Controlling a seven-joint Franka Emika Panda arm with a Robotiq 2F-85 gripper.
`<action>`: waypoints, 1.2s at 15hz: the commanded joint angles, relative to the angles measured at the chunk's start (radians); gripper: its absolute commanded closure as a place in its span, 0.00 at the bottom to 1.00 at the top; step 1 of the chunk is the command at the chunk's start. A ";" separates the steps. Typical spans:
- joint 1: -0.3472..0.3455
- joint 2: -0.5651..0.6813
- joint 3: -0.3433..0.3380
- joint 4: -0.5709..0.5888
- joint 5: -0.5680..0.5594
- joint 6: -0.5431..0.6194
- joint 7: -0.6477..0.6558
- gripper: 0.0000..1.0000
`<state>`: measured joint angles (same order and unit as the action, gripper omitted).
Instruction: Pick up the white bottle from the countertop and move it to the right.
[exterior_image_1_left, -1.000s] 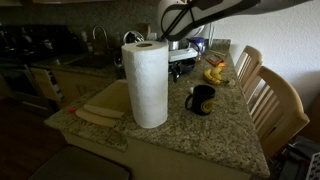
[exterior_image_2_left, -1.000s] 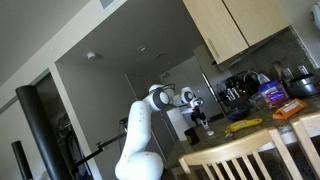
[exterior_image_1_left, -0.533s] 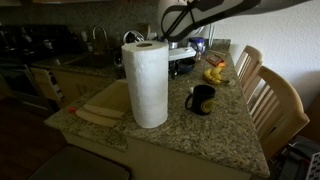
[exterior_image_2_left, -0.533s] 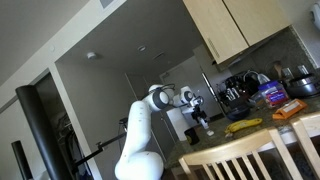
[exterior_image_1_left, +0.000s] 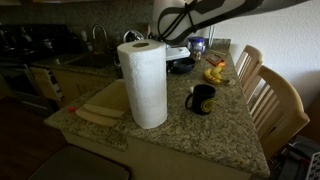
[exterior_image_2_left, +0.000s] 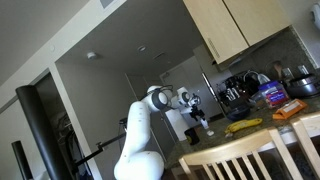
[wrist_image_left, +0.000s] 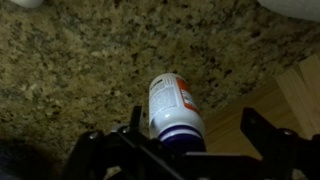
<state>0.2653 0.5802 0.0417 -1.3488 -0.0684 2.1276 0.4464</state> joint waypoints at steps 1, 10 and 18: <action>0.000 -0.002 -0.008 -0.003 0.011 -0.003 0.011 0.00; -0.006 0.001 -0.074 0.006 -0.003 0.083 0.173 0.00; -0.008 0.002 -0.043 0.007 0.046 0.036 0.129 0.00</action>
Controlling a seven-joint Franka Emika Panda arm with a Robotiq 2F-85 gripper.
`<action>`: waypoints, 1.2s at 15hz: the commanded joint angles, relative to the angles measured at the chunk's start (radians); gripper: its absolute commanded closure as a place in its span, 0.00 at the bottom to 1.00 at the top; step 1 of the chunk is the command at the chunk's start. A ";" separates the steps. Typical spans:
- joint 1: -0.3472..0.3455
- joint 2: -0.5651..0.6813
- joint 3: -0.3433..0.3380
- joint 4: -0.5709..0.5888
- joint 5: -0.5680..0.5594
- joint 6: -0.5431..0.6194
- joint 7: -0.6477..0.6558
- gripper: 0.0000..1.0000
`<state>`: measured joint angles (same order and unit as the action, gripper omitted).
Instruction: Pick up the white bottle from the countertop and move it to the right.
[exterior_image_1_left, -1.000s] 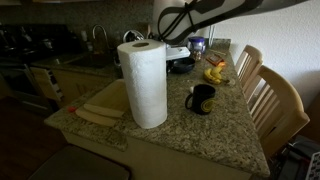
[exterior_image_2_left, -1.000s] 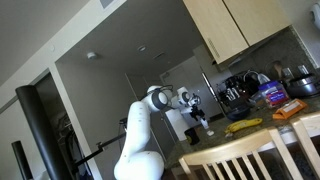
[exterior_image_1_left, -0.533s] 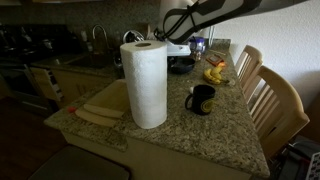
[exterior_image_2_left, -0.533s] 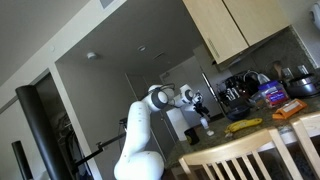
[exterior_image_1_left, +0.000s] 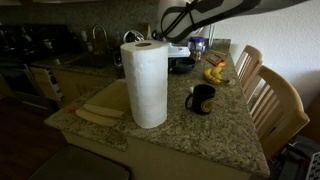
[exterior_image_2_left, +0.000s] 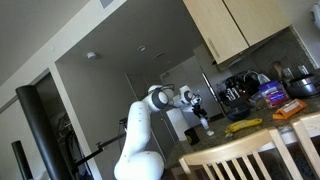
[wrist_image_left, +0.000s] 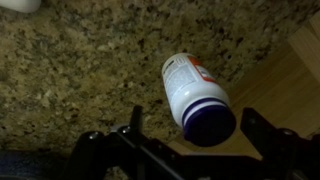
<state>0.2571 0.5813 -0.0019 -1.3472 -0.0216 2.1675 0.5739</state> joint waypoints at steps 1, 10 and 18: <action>0.000 0.001 0.002 0.005 0.001 -0.007 0.000 0.00; 0.000 0.002 0.002 0.005 0.000 -0.009 0.009 0.00; -0.002 -0.008 0.005 -0.016 0.000 0.004 -0.010 0.68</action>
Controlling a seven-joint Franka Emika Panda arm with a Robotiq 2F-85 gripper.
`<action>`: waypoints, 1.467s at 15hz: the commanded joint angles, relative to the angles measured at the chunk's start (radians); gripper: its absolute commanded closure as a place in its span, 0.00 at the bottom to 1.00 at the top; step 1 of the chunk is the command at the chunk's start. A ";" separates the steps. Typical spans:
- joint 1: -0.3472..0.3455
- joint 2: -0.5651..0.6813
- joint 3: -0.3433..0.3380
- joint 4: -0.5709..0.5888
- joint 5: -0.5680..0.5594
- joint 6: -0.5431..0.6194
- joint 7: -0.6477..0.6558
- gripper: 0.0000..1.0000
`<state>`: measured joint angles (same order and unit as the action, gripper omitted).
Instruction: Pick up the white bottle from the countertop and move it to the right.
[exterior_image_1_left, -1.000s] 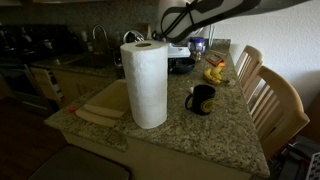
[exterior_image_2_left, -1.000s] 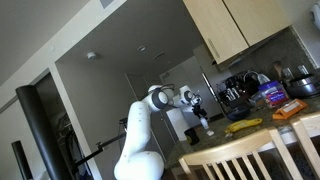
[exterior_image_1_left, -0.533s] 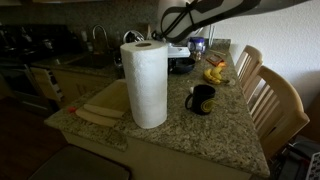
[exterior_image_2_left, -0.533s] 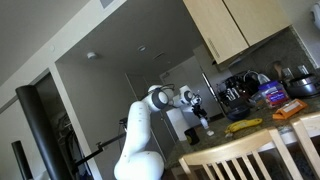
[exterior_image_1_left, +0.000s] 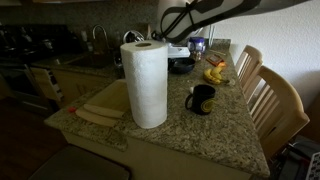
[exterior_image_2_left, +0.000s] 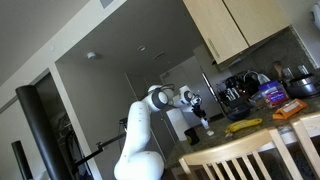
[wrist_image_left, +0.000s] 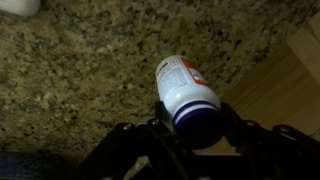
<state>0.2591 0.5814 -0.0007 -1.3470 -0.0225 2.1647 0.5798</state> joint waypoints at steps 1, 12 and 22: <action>-0.004 -0.009 0.004 -0.017 0.001 0.008 -0.016 0.70; 0.079 -0.183 -0.136 -0.120 -0.239 0.272 0.310 0.70; 0.050 -0.438 -0.095 -0.122 -0.392 -0.293 0.596 0.70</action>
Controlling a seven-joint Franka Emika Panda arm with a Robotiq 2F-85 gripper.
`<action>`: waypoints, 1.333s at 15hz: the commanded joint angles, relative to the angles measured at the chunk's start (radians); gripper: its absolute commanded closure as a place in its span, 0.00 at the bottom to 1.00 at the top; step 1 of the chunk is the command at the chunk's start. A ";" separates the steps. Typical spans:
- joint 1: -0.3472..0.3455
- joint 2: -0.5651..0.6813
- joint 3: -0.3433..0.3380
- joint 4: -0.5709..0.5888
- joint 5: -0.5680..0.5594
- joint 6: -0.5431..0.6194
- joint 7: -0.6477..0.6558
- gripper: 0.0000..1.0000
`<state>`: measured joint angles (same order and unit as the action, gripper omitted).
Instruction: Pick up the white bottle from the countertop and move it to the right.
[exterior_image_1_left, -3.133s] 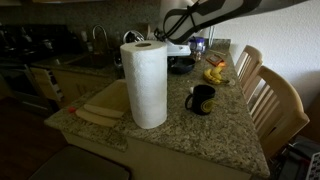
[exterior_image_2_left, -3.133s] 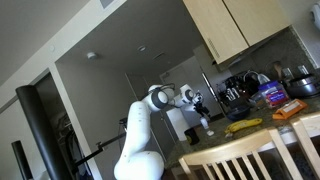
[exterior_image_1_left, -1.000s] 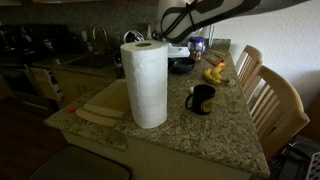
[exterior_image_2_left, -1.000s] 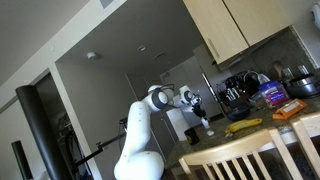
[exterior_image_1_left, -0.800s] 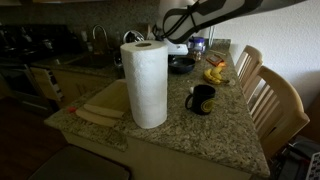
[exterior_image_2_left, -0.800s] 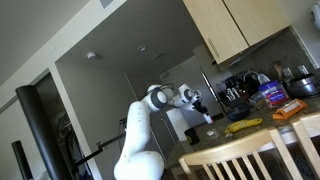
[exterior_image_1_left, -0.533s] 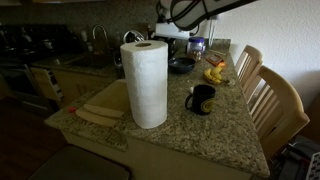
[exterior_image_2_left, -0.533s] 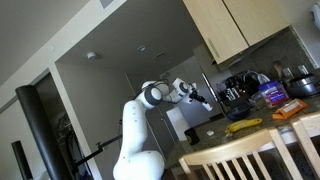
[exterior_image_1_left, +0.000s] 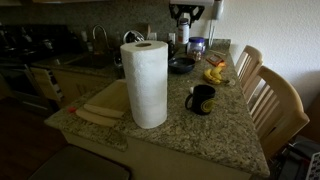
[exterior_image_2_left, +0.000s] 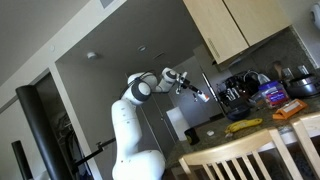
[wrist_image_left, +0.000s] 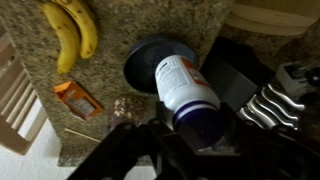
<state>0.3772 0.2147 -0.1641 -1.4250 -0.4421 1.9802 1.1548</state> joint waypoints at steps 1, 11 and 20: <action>-0.093 -0.084 0.083 -0.046 0.050 -0.147 0.025 0.70; -0.357 -0.029 -0.006 -0.243 0.252 0.310 -0.029 0.70; -0.282 0.014 -0.037 -0.322 -0.005 0.600 0.024 0.70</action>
<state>-0.0011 0.2387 -0.1901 -1.7524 -0.2771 2.5520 1.0548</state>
